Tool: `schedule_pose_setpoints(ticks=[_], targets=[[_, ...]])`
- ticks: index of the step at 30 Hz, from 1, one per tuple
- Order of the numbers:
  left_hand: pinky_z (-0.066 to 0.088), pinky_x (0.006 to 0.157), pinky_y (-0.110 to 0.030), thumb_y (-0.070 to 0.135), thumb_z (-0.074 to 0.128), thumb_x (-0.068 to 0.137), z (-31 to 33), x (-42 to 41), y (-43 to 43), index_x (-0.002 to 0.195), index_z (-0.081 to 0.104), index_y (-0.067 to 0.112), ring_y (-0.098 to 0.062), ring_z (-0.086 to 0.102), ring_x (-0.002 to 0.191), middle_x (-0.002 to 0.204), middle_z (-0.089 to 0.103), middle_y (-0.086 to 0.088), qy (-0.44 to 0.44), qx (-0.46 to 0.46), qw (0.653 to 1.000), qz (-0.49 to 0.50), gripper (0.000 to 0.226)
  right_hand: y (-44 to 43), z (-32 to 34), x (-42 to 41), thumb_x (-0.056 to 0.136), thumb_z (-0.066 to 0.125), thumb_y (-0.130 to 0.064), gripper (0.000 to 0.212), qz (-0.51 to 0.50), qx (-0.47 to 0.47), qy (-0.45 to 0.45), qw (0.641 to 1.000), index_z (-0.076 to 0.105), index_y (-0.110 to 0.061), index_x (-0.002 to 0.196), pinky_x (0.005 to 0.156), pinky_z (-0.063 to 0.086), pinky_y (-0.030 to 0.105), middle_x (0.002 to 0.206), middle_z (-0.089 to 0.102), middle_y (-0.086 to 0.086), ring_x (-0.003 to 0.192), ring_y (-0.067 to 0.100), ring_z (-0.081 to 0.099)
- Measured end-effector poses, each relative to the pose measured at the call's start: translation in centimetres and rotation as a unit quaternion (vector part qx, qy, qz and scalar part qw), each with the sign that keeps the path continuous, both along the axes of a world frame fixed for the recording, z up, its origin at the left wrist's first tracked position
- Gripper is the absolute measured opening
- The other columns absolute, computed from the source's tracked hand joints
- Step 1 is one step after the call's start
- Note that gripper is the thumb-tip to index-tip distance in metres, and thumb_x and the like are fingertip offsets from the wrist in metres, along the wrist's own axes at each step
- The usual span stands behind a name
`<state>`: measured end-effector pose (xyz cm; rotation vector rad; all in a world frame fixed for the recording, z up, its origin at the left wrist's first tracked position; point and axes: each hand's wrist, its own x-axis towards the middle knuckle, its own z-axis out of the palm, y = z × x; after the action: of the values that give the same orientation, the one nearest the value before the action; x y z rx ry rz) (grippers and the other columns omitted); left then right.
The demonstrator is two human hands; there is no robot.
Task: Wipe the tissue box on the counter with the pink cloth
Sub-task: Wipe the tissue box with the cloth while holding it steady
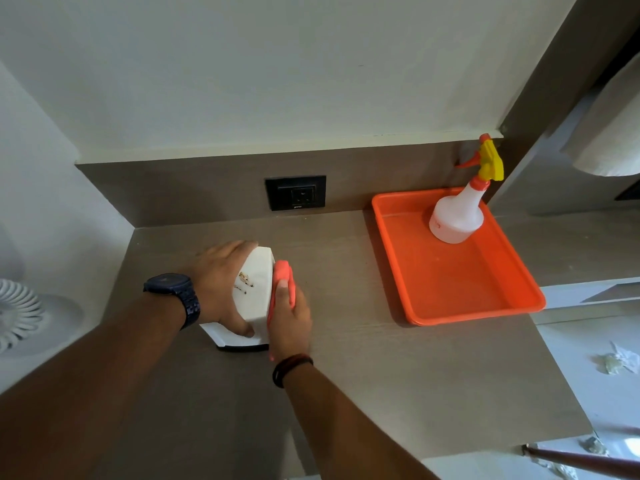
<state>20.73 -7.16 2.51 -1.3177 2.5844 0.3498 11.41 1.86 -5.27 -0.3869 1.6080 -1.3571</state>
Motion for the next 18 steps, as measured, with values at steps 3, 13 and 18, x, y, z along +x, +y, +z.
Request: schedule_pose_setpoints(ticks=[3,13,18], targets=[[0.036,0.107,-0.039,0.072,0.078,0.026,-0.1,0.0,-0.1,0.145,0.015,0.023,-0.023,0.036,0.131,0.149,0.033,0.001,0.0,0.0,1.0,0.005,0.143,0.8,0.5,0.5,0.081,0.048,-0.074,0.05,-0.007,-0.041,0.016,0.999,0.065,-0.039,0.112,0.096,0.056,0.047,0.111,0.071,-0.008,0.108,0.012,0.067],[0.034,0.106,-0.041,0.057,0.087,0.025,0.1,-0.4,0.3,0.144,0.021,0.017,-0.027,0.034,0.13,0.146,0.035,-0.004,0.009,0.011,1.0,0.014,0.142,-2.9,1.0,-1.7,0.096,0.044,-0.059,0.044,0.028,-0.022,0.03,0.999,0.069,-0.028,0.117,0.105,0.048,0.043,0.116,0.072,-0.009,0.112,0.014,0.063],[0.04,0.101,-0.045,0.068,0.072,0.021,-0.2,-0.4,0.2,0.141,0.026,0.017,-0.027,0.044,0.121,0.137,0.045,-0.004,0.003,-0.019,1.0,0.01,0.138,-1.2,0.1,0.1,0.09,0.032,-0.069,0.065,0.008,-0.061,0.132,0.989,0.063,-0.021,0.12,0.102,0.047,0.049,0.119,0.067,0.005,0.115,0.023,0.06]])
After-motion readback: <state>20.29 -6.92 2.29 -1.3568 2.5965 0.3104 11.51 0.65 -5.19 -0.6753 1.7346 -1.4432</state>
